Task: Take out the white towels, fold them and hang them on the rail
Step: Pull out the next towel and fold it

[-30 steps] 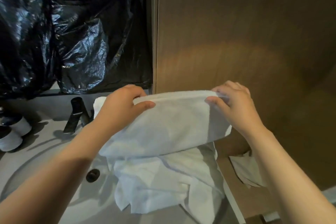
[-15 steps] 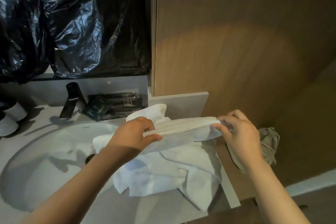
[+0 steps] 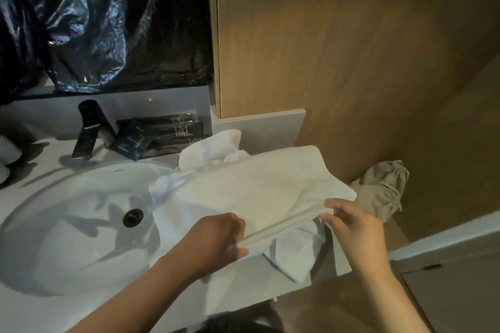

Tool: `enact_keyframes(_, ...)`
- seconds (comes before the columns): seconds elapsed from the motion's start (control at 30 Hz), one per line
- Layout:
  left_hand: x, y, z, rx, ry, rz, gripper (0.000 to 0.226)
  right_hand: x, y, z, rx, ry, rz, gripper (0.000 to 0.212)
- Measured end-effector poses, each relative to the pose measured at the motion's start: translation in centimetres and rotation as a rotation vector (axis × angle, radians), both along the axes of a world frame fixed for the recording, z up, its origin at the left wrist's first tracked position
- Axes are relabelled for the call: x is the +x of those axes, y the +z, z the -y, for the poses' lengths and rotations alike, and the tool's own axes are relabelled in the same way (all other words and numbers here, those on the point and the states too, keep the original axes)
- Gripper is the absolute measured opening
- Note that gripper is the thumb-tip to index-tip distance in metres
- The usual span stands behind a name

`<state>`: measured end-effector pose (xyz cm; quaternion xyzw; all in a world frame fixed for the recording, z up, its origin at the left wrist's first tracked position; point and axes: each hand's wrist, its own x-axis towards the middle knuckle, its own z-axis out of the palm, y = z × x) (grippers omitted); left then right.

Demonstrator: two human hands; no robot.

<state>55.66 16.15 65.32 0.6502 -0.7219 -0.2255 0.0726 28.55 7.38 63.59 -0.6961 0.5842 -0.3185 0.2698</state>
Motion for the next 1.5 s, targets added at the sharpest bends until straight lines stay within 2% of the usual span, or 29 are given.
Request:
enact_keyframes(0.1,-0.9,-1.6,-0.6,-0.022,-0.039,0.052,0.03,-0.6,-1.1,-0.2,0.131,0.043,-0.004,0.025)
enact_keyframes(0.2,-1.2,-2.2,-0.8,0.005,-0.06,0.012,0.035,-1.2,-1.6,-0.1,0.254,0.069,0.073,0.027)
enact_keyframes(0.3,-1.3,-1.7,-0.7,0.009,-0.026,-0.092,0.035,-1.4,-1.8,-0.2,0.291,0.039,0.181,0.023)
enact_keyframes(0.4,-1.1,-0.2,0.4,-0.076,0.05,-0.224,0.029,-0.6,-1.9,-0.5,0.274,-0.108,0.323,0.014)
enact_keyframes(0.5,-0.6,1.7,3.0,-0.24,0.118,-0.271,0.018,1.5,-1.9,-0.8,0.318,-0.394,0.481,0.009)
enact_keyframes(0.63,0.2,2.7,7.3,-0.301,0.137,-0.198,0.018,3.4,-2.0,-0.5,0.45,-0.71,0.645,0.038)
enact_keyframes(0.7,0.4,2.4,9.0,-0.322,0.124,-0.144,0.024,3.7,-2.1,-0.4,0.551,-0.757,0.75,0.044)
enact_keyframes(0.77,0.2,1.8,10.6,-0.313,0.126,-0.105,0.03,3.9,-1.7,-0.6,0.63,-0.759,0.859,0.041)
enact_keyframes(0.87,-0.5,0.8,12.6,-0.202,0.154,-0.075,0.042,4.3,-1.3,-0.9,0.684,-0.817,0.98,0.049)
enact_keyframes(0.9,-0.7,0.4,13.1,-0.161,0.164,-0.067,0.045,4.4,-1.1,-1.0,0.691,-0.834,0.976,0.046)
enact_keyframes(0.97,-1.2,-0.2,13.9,-0.104,0.165,-0.04,0.053,4.7,-0.7,-1.1,0.712,-0.821,0.958,0.022)
enact_keyframes(1.1,-1.8,-0.9,14.7,-0.047,0.078,0.009,0.068,5.6,0.1,-1.2,0.693,-0.782,0.877,0.011)
enact_keyframes(1.2,-1.7,-1.3,14.9,-0.014,0.038,0.01,0.079,6.5,0.4,-1.1,0.661,-0.776,0.737,0.018)
enact_keyframes(1.33,-1.3,-1.5,15.2,-0.005,0.061,-0.061,0.082,7.3,0.8,-0.9,0.637,-0.79,0.69,0.02)
enact_keyframes(1.4,-1.1,-1.5,15.7,0.009,0.112,-0.125,0.079,7.4,1.1,-1.2,0.631,-0.805,0.697,0.016)
enact_keyframes(1.5,-0.7,-1.3,16.9,0.032,0.177,-0.231,0.068,7.5,1.6,-1.7,0.609,-0.814,0.744,0.023)
